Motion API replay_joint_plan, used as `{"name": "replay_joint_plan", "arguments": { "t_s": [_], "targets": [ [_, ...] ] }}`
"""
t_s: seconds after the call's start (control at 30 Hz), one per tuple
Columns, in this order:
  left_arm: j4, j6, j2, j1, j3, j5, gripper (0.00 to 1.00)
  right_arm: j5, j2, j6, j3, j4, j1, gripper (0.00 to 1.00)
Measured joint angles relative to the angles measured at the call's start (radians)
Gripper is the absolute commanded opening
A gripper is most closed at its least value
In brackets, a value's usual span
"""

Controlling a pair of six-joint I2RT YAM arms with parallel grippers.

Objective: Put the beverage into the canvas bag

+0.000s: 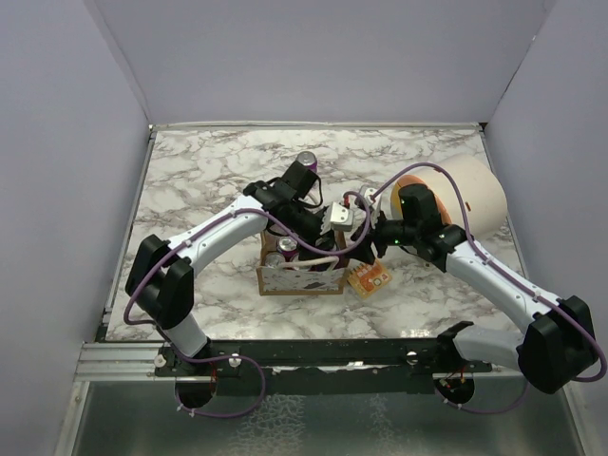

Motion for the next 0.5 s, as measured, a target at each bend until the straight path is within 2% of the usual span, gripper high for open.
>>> {"name": "replay_joint_plan", "arguments": {
  "t_s": [0.23, 0.5],
  "targets": [
    [-0.006, 0.055, 0.037, -0.004, 0.000, -0.013, 0.00, -0.010, 0.000, -0.001, -0.002, 0.006, 0.000, 0.51],
    [-0.012, 0.105, 0.047, -0.008, -0.005, -0.011, 0.05, -0.014, 0.000, -0.008, -0.002, 0.007, -0.005, 0.51]
  ]
}}
